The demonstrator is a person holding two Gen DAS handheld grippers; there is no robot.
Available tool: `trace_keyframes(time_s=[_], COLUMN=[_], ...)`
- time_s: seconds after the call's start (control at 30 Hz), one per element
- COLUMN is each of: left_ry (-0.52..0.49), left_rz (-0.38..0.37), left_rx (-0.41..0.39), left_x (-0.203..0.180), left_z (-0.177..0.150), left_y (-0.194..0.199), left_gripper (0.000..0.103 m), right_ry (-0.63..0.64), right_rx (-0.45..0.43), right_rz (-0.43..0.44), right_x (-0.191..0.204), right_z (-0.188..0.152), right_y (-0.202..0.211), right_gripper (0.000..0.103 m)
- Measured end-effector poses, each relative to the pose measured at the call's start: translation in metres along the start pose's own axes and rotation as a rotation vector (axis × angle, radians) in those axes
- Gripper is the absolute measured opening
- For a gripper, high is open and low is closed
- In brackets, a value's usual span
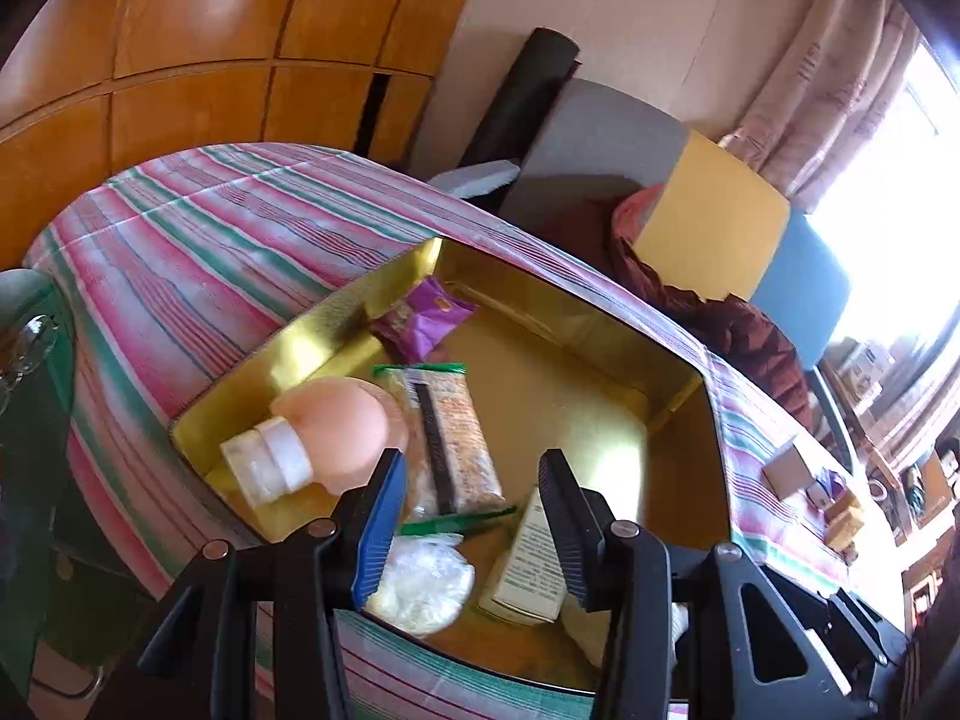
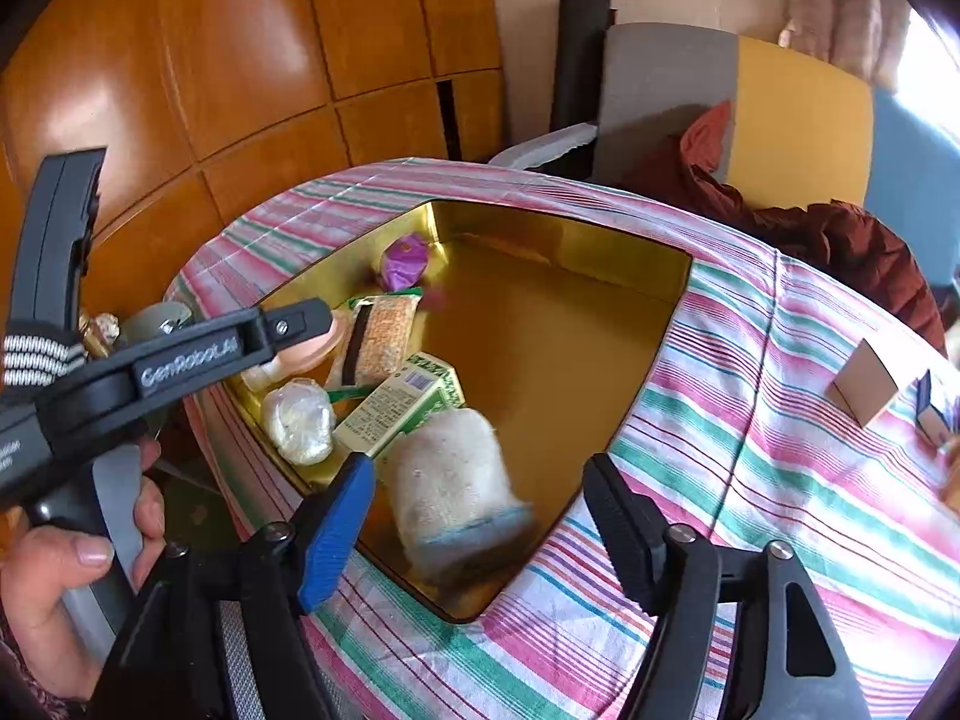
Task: Organize objects
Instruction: 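Open both tools to drop the box and sock into the tray, then grasp the yellow sponge with the right tool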
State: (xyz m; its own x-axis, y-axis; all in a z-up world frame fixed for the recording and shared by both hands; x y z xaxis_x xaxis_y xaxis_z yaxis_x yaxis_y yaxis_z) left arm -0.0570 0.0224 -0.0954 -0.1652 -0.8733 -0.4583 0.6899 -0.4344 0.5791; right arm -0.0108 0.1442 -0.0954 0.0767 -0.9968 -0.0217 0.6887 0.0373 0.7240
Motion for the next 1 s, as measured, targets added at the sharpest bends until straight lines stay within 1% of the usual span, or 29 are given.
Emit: trace_keyframes(time_s=[0.1, 0.2, 0.3, 0.43, 0.57, 0.63, 0.7, 0.8, 0.9, 0.97, 1.0], left_ry=[-0.016, -0.057, -0.121, -0.212, -0.31, -0.362, -0.406, -0.441, -0.457, -0.472, -0.478], left_rz=[-0.062, -0.111, -0.148, -0.204, -0.279, -0.309, -0.334, -0.367, -0.383, -0.385, -0.383], left_rx=[0.009, 0.018, 0.035, 0.047, 0.06, 0.064, 0.068, 0.093, 0.138, 0.165, 0.171], left_x=[-0.013, -0.029, -0.048, -0.076, -0.109, -0.124, -0.139, -0.156, -0.167, -0.172, -0.174], left_z=[-0.003, -0.006, -0.012, -0.022, -0.037, -0.045, -0.054, -0.066, -0.079, -0.088, -0.091], left_y=[-0.002, -0.003, -0.005, -0.003, 0.003, 0.006, 0.01, 0.012, 0.01, 0.008, 0.007], left_gripper=[0.046, 0.046, 0.046, 0.046, 0.046, 0.046, 0.046, 0.046, 0.046, 0.046, 0.046], right_ry=[-0.037, -0.082, -0.139, -0.235, -0.291, -0.314, -0.344, -0.424, -0.538, -0.648, -0.702], right_rx=[-0.002, 0.007, 0.034, 0.069, 0.104, 0.111, 0.11, 0.115, 0.145, 0.173, 0.183], right_rz=[-0.012, -0.035, -0.058, -0.065, -0.119, -0.175, -0.252, -0.391, -0.533, -0.588, -0.602], right_x=[-0.011, -0.026, -0.047, -0.079, -0.116, -0.145, -0.18, -0.248, -0.323, -0.367, -0.384], right_z=[0.001, 0.0, -0.006, -0.019, -0.037, -0.044, -0.047, -0.046, -0.045, -0.049, -0.051], right_y=[0.001, 0.0, -0.004, -0.007, -0.011, -0.011, -0.011, -0.008, -0.005, -0.004, -0.004], right_gripper=[0.074, 0.074, 0.075, 0.077, 0.077, 0.077, 0.077, 0.077, 0.078, 0.081, 0.081])
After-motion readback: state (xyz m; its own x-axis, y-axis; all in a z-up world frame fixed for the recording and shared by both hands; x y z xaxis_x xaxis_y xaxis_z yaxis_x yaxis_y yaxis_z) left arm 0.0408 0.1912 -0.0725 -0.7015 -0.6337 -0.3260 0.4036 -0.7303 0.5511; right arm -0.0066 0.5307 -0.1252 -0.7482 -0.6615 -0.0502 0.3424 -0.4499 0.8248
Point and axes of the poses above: each gripper's, at about its wrist camera, not at the fingertips, and y roughly against the way its jaws point, x to its left, z to its top, the point moved 10 cm from there along -y, roughly the way its jaws point, and after that the axes turned 11 degrees about -z, right-handed, at the moved point
